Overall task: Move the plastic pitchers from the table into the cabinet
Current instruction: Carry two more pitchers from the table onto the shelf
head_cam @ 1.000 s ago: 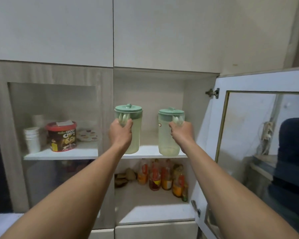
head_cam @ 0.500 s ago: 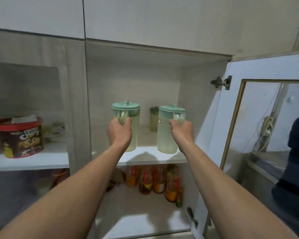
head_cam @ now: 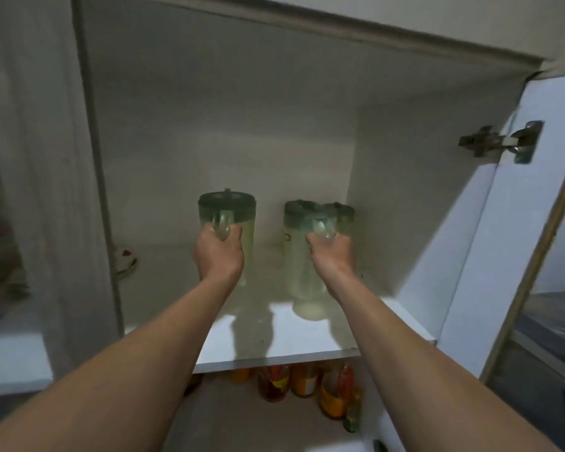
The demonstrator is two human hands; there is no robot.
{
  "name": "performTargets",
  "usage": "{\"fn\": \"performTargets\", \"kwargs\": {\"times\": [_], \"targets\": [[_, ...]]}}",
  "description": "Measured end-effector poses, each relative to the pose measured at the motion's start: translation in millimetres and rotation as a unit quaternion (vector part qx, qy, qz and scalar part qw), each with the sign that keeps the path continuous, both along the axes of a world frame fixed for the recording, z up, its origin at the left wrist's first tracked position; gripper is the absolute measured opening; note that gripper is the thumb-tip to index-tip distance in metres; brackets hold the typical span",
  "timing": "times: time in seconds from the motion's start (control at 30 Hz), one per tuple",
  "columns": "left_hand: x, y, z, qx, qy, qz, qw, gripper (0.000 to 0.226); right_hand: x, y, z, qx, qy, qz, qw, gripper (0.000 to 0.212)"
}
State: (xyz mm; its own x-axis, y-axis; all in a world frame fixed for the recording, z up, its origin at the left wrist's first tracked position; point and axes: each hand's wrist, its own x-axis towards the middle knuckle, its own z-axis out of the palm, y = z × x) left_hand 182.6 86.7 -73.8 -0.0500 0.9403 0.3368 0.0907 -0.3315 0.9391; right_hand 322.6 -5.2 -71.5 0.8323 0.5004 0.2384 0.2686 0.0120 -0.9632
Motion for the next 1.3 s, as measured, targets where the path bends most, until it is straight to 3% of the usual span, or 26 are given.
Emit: {"fn": "performTargets", "kwargs": {"times": [0.2,0.3,0.47,0.7,1.13,1.2,1.3], "targets": [[52,59,-22,-0.042,-0.013,0.037,0.998,0.023,44,79,-30,-0.007,0.001,0.045,0.999,0.007],[74,91,-31,-0.025,0.035,0.051,0.998,0.033,64,119,-43,-0.033,-0.023,0.057,0.998,0.017],[104,141,-54,0.011,0.042,0.069,0.997,0.029,88,176,-62,-0.022,-0.040,0.061,0.997,0.028],[129,197,-73,-0.018,0.046,0.071,0.996,0.029,111,239,-75,-0.020,-0.061,0.073,0.995,0.021],[147,252,-76,-0.024,0.078,0.055,0.995,0.033,122,290,-82,-0.011,-0.070,0.090,0.993,0.019],[147,255,-76,-0.036,0.092,0.048,0.994,0.036,122,291,-81,-0.024,-0.065,0.092,0.993,0.022],[144,256,-78,-0.065,0.121,0.052,0.989,0.047,120,285,-78,-0.056,-0.045,0.089,0.993,0.044]]}}
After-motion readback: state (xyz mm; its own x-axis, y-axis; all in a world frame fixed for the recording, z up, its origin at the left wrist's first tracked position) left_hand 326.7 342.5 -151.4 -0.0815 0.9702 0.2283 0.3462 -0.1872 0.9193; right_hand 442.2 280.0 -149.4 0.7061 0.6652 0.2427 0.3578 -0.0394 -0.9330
